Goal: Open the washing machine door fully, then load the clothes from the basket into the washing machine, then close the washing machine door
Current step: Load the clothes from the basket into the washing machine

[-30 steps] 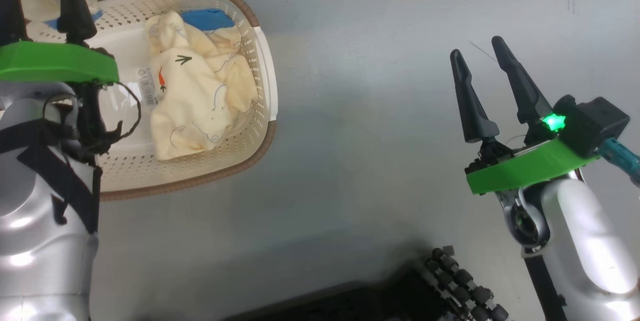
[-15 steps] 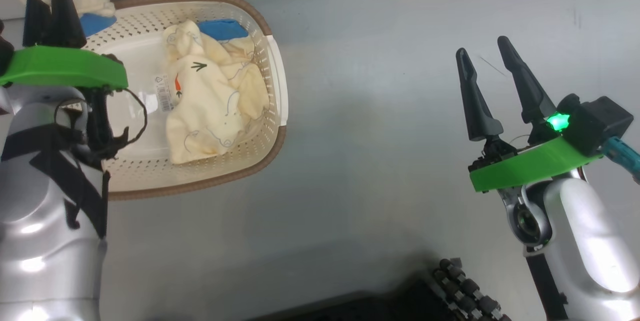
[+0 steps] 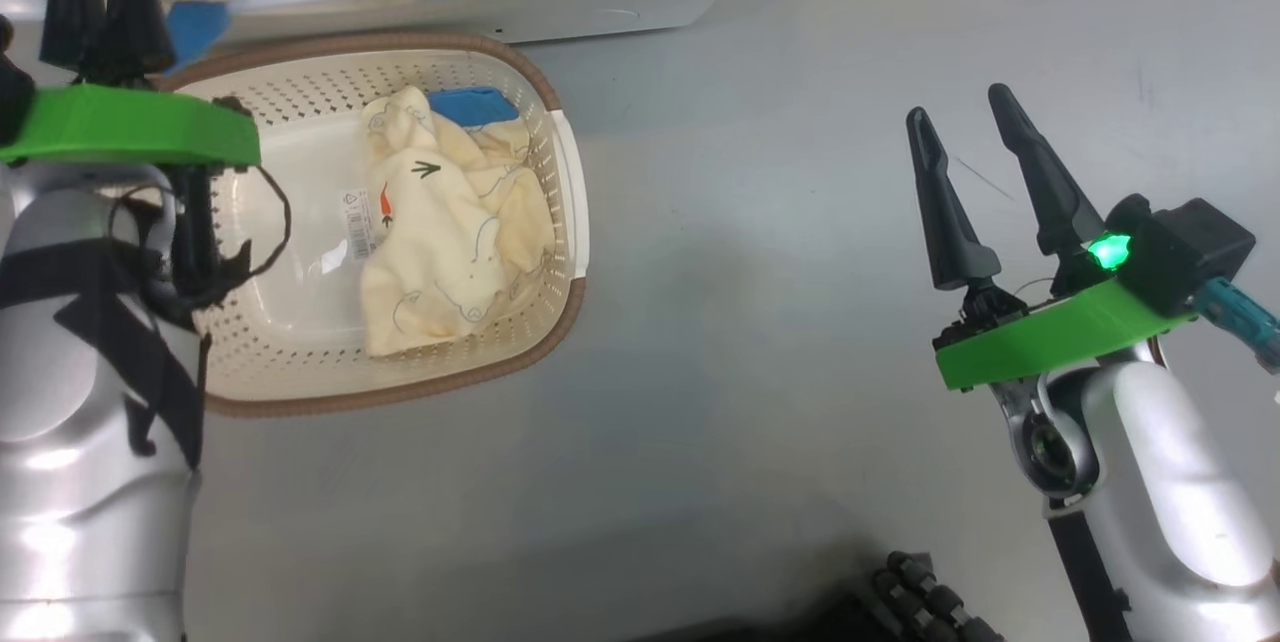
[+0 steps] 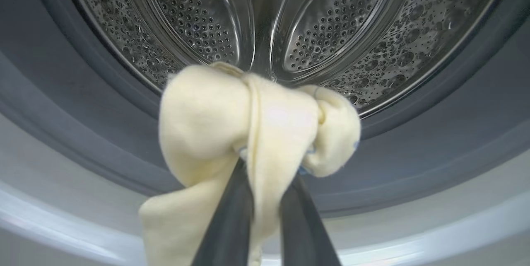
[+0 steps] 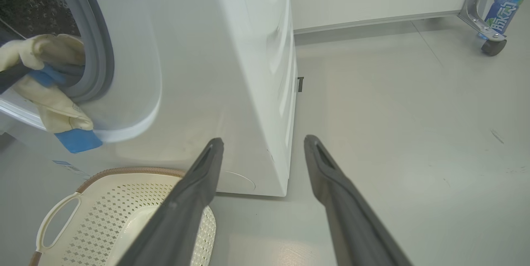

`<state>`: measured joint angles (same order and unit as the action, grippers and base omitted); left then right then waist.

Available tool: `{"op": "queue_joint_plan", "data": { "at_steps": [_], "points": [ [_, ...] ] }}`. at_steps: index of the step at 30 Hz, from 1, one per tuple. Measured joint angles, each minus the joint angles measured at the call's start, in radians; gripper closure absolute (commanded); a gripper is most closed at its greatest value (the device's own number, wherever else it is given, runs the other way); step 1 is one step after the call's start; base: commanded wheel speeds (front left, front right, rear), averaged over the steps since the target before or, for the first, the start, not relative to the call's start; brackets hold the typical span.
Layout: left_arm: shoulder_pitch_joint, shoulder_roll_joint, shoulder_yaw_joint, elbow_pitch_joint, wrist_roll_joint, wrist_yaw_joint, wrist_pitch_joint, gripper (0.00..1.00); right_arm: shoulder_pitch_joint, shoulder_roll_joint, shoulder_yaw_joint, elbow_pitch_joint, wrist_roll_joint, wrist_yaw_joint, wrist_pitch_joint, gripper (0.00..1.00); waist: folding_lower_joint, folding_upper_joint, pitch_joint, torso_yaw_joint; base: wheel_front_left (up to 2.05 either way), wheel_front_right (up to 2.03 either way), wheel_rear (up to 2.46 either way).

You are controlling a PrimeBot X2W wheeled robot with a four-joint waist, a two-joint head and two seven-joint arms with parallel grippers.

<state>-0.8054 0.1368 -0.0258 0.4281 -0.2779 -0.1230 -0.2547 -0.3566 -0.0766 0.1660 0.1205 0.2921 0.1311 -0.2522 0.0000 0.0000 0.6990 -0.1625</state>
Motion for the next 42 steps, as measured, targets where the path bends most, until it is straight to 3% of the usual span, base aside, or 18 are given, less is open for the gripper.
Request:
{"op": "queue_joint_plan", "data": {
  "at_steps": [11,25,42],
  "points": [
    [-0.198,0.072,-0.04,0.056,0.038,0.0,0.114,1.0,0.005,0.009,0.019,0.012,0.016,0.0,0.0,0.0,0.0,0.0,-0.025,-0.047,0.0,0.0,0.0],
    [-0.388,0.107,-0.106,0.188,0.06,0.0,0.243,1.0,0.005,0.017,0.052,0.02,0.035,0.0,0.0,0.0,0.0,0.0,-0.011,-0.103,0.0,0.0,0.0],
    [-0.609,0.152,-0.134,0.341,0.07,-0.001,0.289,1.0,0.005,0.023,0.064,0.017,0.051,0.0,0.0,0.0,0.0001,0.0,0.086,-0.132,0.0,0.0,0.0]
  ]
}}
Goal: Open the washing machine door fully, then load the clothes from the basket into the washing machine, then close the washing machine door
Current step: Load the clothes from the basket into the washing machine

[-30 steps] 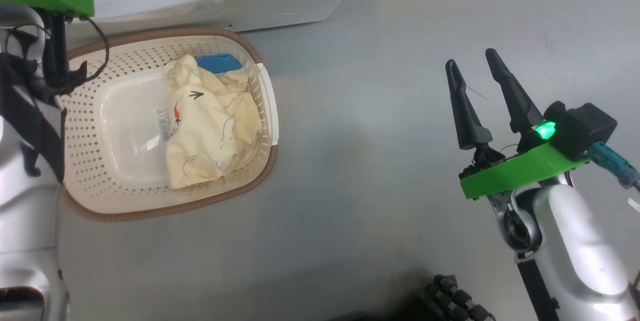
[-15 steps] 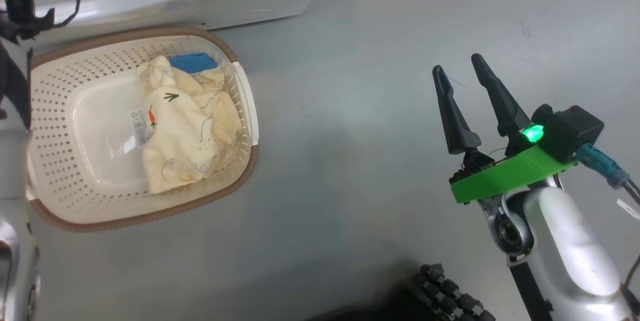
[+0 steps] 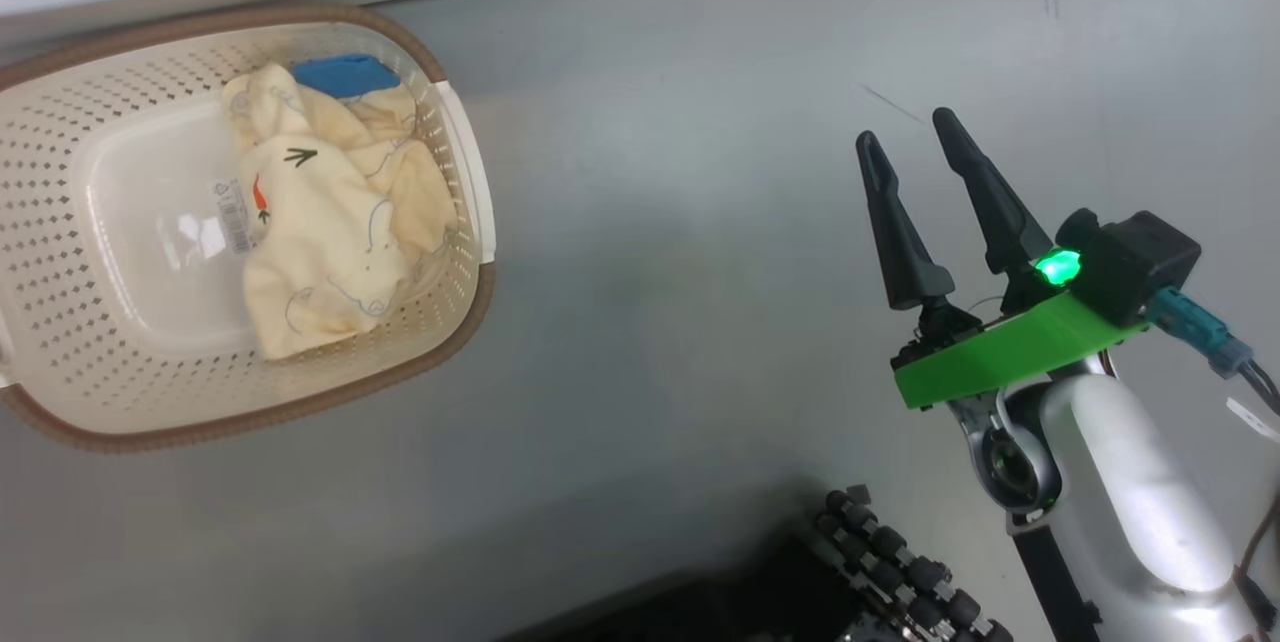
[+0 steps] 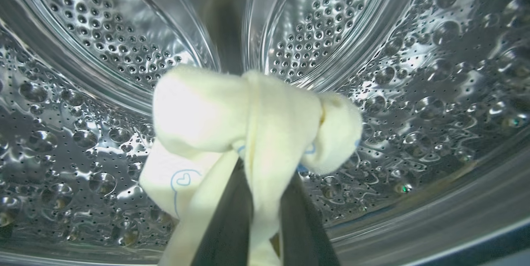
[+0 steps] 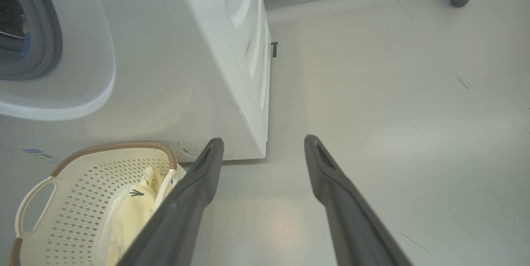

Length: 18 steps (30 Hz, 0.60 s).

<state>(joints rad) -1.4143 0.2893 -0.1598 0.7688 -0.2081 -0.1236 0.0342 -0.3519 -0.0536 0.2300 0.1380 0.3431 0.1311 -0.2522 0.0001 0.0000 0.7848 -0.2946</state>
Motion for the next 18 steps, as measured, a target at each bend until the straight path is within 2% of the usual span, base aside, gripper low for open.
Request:
{"op": "queue_joint_plan", "data": {
  "at_steps": [7,15,18],
  "points": [
    [-0.065,0.024,-0.019,0.048,0.019,0.0,-0.019,1.0,-0.002,0.002,0.011,-0.005,0.0,0.0,0.0,0.0,0.0002,0.0,0.048,0.003,0.0,0.0,0.0],
    [-0.159,0.045,-0.063,0.054,0.077,0.002,-0.211,1.0,-0.003,0.003,0.025,-0.007,0.01,0.0,0.0,0.0,-0.0001,0.0,0.067,-0.002,0.0,0.0,0.0],
    [-0.191,0.045,-0.066,0.096,0.075,0.004,-0.227,1.0,-0.003,0.003,0.027,-0.008,0.017,0.0,0.0,0.0,-0.0001,0.0,0.07,-0.006,0.0,0.0,0.0]
  ]
}}
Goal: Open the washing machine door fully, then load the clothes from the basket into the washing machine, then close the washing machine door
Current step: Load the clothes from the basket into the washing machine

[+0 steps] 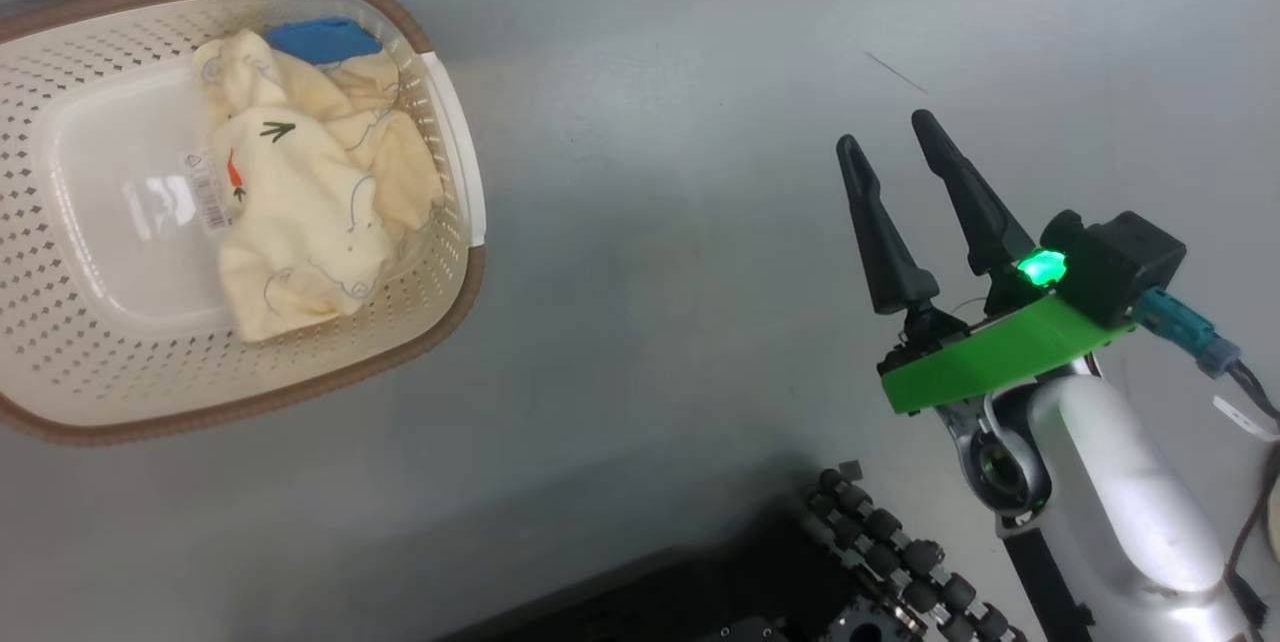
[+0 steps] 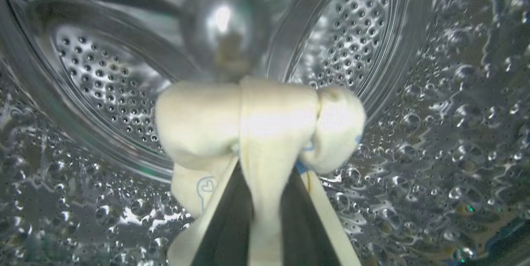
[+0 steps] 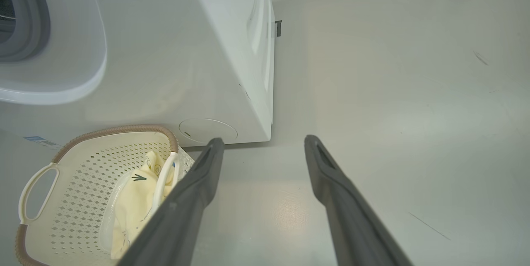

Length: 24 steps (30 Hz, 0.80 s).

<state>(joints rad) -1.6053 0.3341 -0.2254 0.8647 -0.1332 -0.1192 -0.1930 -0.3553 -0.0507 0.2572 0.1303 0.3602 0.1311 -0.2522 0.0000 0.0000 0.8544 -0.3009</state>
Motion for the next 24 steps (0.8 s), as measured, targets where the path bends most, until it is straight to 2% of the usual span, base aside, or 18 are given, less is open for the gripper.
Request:
{"op": "queue_joint_plan", "data": {
  "at_steps": [10,11,13,14,24],
  "points": [
    [-0.009,-0.006,0.008,0.184,-0.042,0.005,0.114,1.0,-0.001,0.001,0.003,0.006,0.001,0.0,0.0,0.0,0.0,0.0,0.0,-0.004,0.0,0.0,0.0],
    [-0.01,-0.007,0.008,0.19,-0.044,0.005,0.116,0.86,-0.001,0.001,0.003,0.006,0.001,0.0,0.0,0.0,0.0,0.0,-0.001,-0.003,0.0,0.0,0.0],
    [-0.017,-0.008,0.01,0.204,-0.053,0.005,0.129,0.23,-0.001,0.001,0.003,0.006,0.001,0.0,0.0,0.0,0.0,0.0,-0.003,-0.003,0.0,0.0,0.0],
    [-0.017,-0.01,0.011,0.211,-0.056,0.005,0.13,0.0,-0.001,0.001,0.003,0.007,0.001,0.0,0.0,0.0,0.0001,0.0,-0.004,-0.002,0.0,0.0,0.0],
    [-0.017,-0.031,0.012,0.254,-0.081,0.006,0.095,0.0,-0.001,0.001,-0.004,0.011,0.001,0.0,0.0,0.0,0.0,0.0,-0.035,0.016,0.0,0.0,0.0]
  ]
}}
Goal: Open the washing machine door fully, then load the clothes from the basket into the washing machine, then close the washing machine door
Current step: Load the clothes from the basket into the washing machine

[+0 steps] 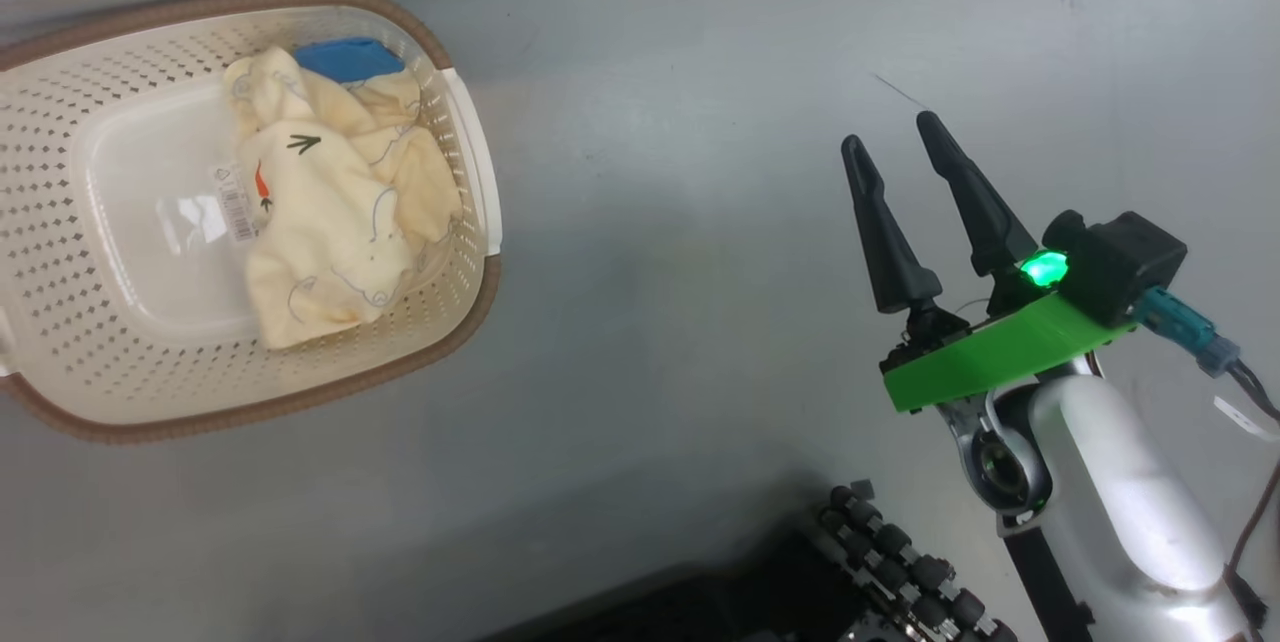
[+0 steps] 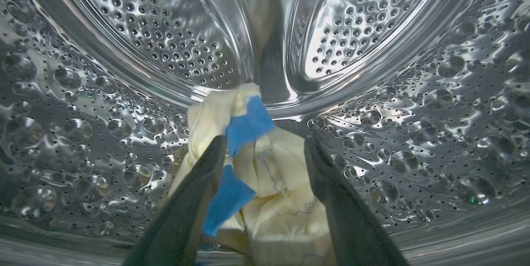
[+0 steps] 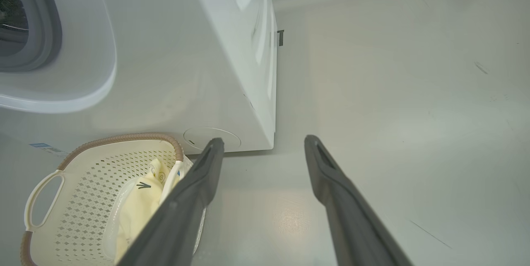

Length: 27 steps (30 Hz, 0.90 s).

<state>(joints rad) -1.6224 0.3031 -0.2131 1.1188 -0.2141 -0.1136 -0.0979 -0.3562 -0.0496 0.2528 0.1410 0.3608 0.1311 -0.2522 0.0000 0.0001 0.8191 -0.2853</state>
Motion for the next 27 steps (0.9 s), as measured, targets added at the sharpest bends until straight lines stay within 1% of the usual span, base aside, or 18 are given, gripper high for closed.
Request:
{"op": "queue_joint_plan", "data": {
  "at_steps": [6,18,22,27],
  "points": [
    [0.028,-0.013,-0.003,0.023,-0.014,0.001,-0.034,0.0,0.0,0.0,-0.017,0.004,-0.01,0.0,0.0,0.0,0.0,0.0,-0.033,0.016,0.0,0.0,0.0],
    [0.15,-0.053,-0.02,0.042,-0.04,-0.002,-0.115,0.0,0.002,-0.001,-0.045,0.01,-0.022,0.0,0.0,0.0,0.0,0.0,-0.112,0.058,0.0,0.0,0.0],
    [0.21,-0.081,-0.018,0.022,-0.074,-0.009,-0.141,0.0,0.003,-0.008,-0.059,0.011,-0.028,0.0,0.0,0.0,0.0,0.0,-0.149,0.08,0.0,0.0,0.0],
    [0.299,-0.095,-0.016,-0.016,-0.099,-0.01,-0.15,0.0,0.006,-0.012,-0.071,0.014,-0.036,0.0,0.0,0.0,0.0,0.0,-0.198,0.103,0.0,0.0,0.0]
  ]
}}
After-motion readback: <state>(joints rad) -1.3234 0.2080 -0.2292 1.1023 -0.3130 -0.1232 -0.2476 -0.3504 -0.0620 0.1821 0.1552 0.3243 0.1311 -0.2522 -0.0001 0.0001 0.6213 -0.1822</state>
